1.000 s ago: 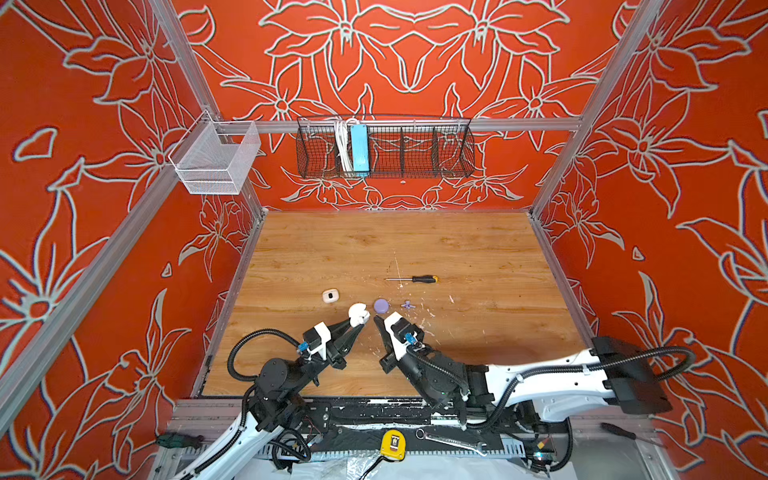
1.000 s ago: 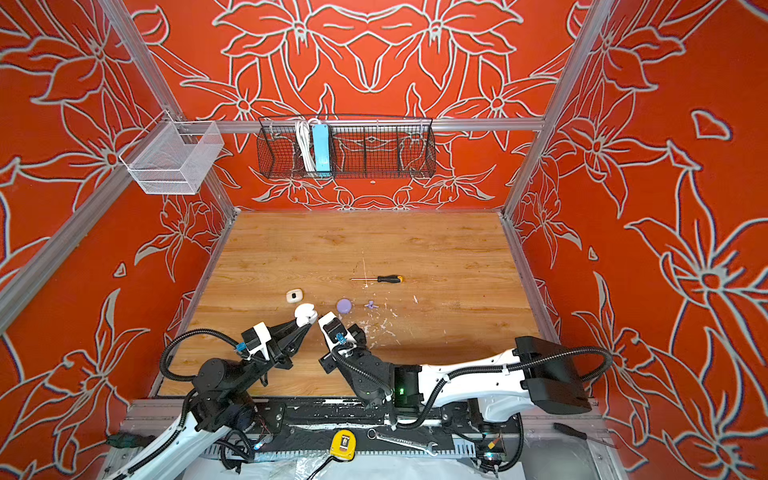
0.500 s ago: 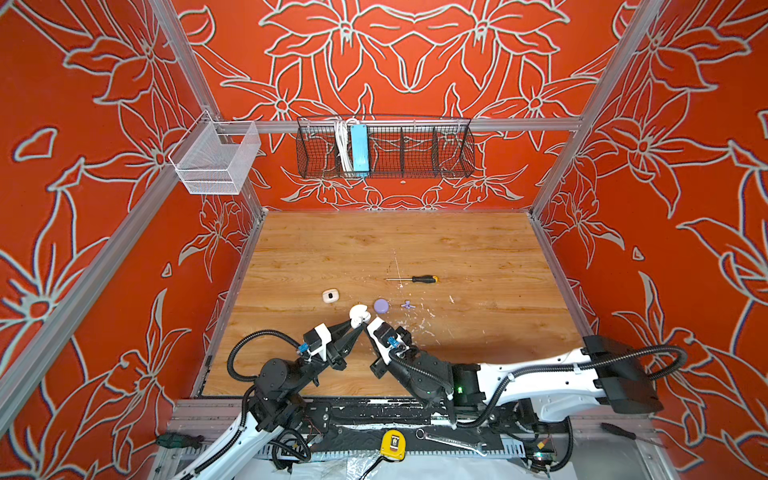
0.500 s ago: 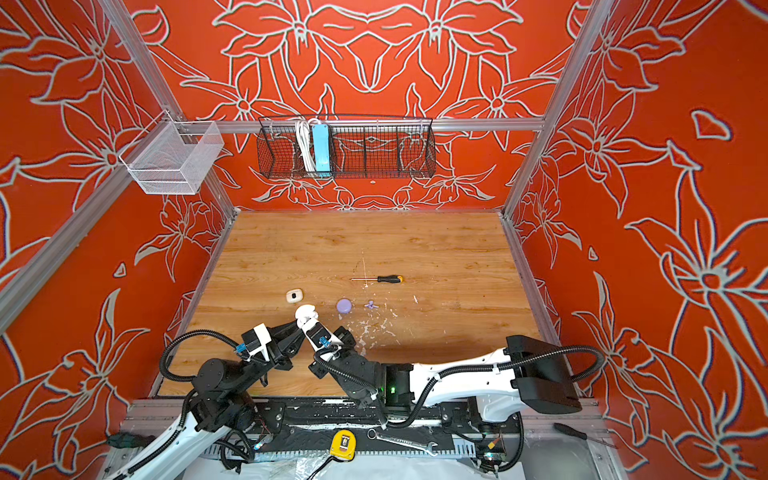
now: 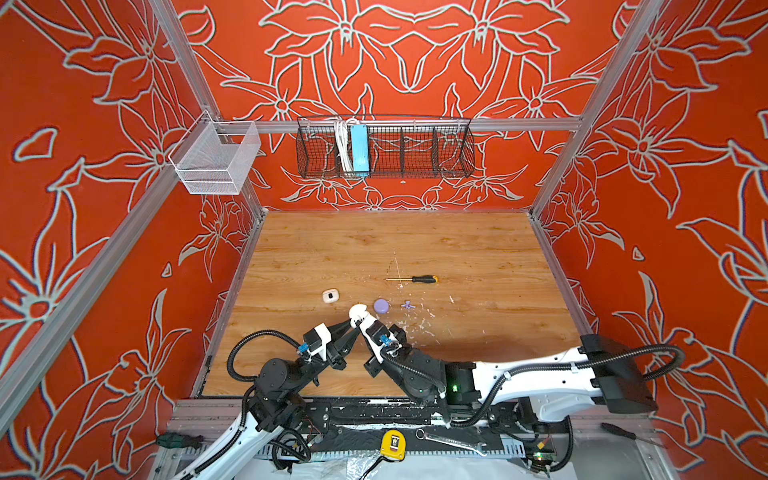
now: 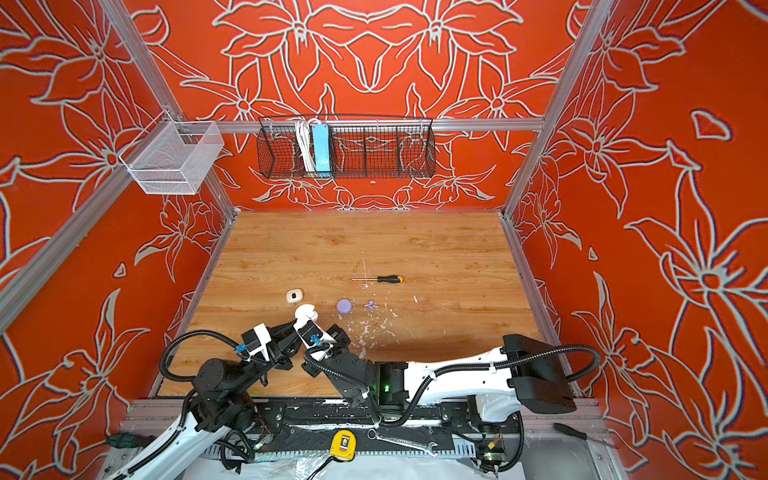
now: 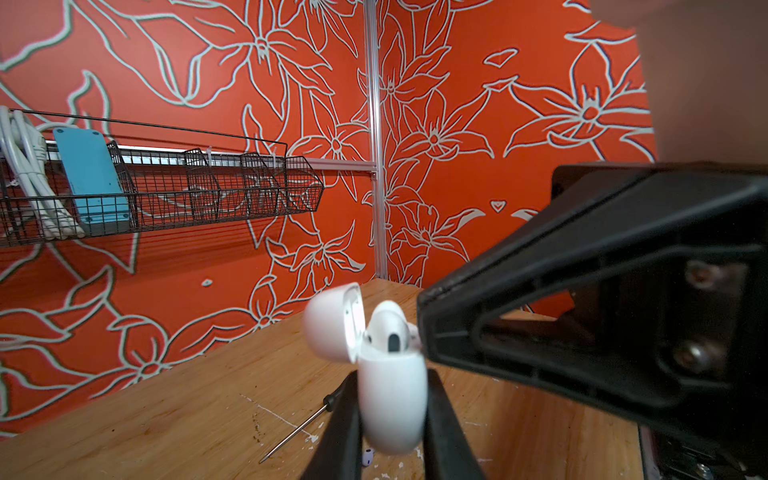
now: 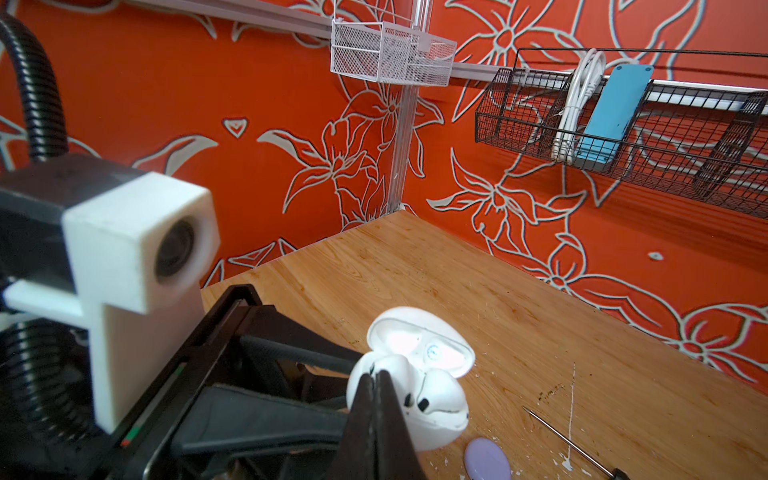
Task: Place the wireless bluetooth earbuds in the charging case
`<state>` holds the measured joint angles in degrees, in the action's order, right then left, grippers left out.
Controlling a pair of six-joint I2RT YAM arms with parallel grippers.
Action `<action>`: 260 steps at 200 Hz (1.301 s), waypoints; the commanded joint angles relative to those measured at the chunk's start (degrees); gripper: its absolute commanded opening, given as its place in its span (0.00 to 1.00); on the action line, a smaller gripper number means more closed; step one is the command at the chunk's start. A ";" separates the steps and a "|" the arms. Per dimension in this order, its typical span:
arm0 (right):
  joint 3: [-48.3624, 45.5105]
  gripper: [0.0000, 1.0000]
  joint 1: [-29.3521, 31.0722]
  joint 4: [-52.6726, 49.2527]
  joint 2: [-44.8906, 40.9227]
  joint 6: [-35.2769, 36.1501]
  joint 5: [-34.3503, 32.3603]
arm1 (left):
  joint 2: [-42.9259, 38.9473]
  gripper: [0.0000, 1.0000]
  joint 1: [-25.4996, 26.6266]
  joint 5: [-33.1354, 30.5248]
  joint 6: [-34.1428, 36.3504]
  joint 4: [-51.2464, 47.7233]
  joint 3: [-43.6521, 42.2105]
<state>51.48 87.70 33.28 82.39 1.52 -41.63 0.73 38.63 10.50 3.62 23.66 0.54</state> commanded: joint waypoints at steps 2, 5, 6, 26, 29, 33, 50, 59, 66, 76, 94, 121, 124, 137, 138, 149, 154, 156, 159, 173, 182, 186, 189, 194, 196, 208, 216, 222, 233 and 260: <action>1.95 0.00 -0.17 -1.36 -0.08 0.90 -2.02 | -0.73 0.00 0.30 0.88 0.78 2.36 -0.71; 1.95 0.00 -0.13 -1.45 -0.23 0.94 -2.13 | -0.73 0.00 0.30 0.91 0.85 2.31 -0.71; 1.95 0.00 -0.15 -1.50 -0.26 0.94 -2.22 | -0.73 0.00 0.30 0.92 0.86 2.33 -0.71; 2.21 0.10 -0.46 -3.75 -2.59 0.45 -4.14 | -0.73 0.00 0.32 0.58 1.21 2.44 -1.02; 2.30 0.12 -0.67 -4.50 -3.03 0.17 -4.49 | -0.73 0.00 0.31 0.62 1.34 2.56 -1.10; 2.55 0.14 -1.05 -5.58 -3.75 -0.46 -4.87 | -0.73 0.00 0.30 0.70 1.57 2.79 -1.27; 4.53 0.19 -4.51 -16.27 -6.80 -6.96 -4.14 | -0.17 0.00 0.33 1.93 2.97 4.43 -2.09; 5.84 0.21 -7.62 -23.65 -8.41 -12.12 -1.44 | 0.70 0.00 0.47 3.48 4.16 5.29 -2.29; 6.33 0.21 -10.23 -28.99 -9.79 -16.14 0.93 | 1.57 0.00 0.65 4.64 5.26 5.75 -2.16; 5.53 0.22 -13.45 -32.85 -11.95 -19.83 4.20 | 3.37 0.00 1.04 5.95 6.88 5.89 -1.67; 2.30 0.29 -17.47 -34.89 -16.36 -22.41 8.94 | 8.16 0.00 1.53 7.99 9.30 6.12 -0.35; -1.11 0.33 -20.28 -37.16 -22.19 -23.75 13.36 | 17.59 0.00 1.79 14.46 11.24 7.58 2.57; -1.37 0.34 -20.49 -37.30 -22.59 -23.74 13.82 | 18.69 0.00 1.80 15.35 11.43 7.60 2.95; -2.35 0.38 -20.97 -37.43 -23.50 -23.52 16.68 | 22.70 0.00 1.95 18.71 11.97 7.72 4.55; -2.44 0.38 -21.02 -37.42 -23.55 -23.50 16.89 | 22.98 0.00 1.96 18.96 12.04 7.76 4.64; -2.57 0.41 -21.25 -37.83 -23.13 -23.15 19.64 | 25.58 0.00 2.06 21.14 12.49 8.12 5.45; -2.37 0.41 -21.36 -38.35 -22.58 -23.01 20.73 | 26.39 0.00 2.14 21.79 12.61 8.26 5.65; -2.18 0.41 -21.46 -38.65 -22.33 -22.98 21.04 | 26.70 0.00 2.15 22.05 12.70 8.29 5.76; -2.07 0.41 -21.48 -39.00 -21.86 -22.97 21.53 | 27.09 0.00 2.19 22.37 12.78 8.33 5.87; -0.70 0.41 -21.59 -41.19 -19.22 -22.96 23.74 | 28.33 0.00 2.40 23.15 13.26 8.32 6.23; 0.44 0.41 -21.53 -42.62 -17.24 -22.96 25.12 | 28.67 0.00 2.45 23.49 13.75 7.98 6.40; 1.01 0.41 -21.56 -43.07 -16.37 -22.89 25.84 | 28.83 0.00 2.56 23.66 13.99 7.78 6.53; 1.25 0.41 -21.59 -43.16 -15.79 -22.81 26.29 | 28.84 0.00 2.65 23.76 14.16 7.64 6.61; 1.67 0.42 -21.60 -43.31 -14.84 -22.62 27.15 | 28.85 0.00 2.82 23.86 14.45 7.47 6.72; 1.79 0.42 -21.56 -43.32 -14.50 -22.57 27.44 | 28.88 0.00 2.96 23.91 14.63 7.33 6.75; 2.56 0.43 -21.58 -43.65 -12.72 -22.22 28.42 | 28.80 0.00 3.57 24.58 16.24 6.71 6.79; 2.99 0.43 -21.55 -43.96 -11.91 -22.09 28.90 | 28.55 0.00 4.02 24.51 17.12 6.53 6.66; 3.30 0.43 -21.60 -44.12 -11.44 -21.96 29.29 | 28.33 0.00 4.23 24.14 17.51 6.40 6.59; 3.64 0.43 -21.60 -44.18 -11.16 -21.82 30.35 | 27.59 0.00 4.43 22.77 17.82 6.07 6.33; 2.93 0.43 -21.65 -43.37 -11.50 -21.46 34.44 | 25.18 0.00 4.43 19.04 17.27 5.31 5.64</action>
<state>52.84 66.11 -10.09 71.40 -19.94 -12.32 27.99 42.81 32.10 19.53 28.62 6.00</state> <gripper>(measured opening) 0.433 0.208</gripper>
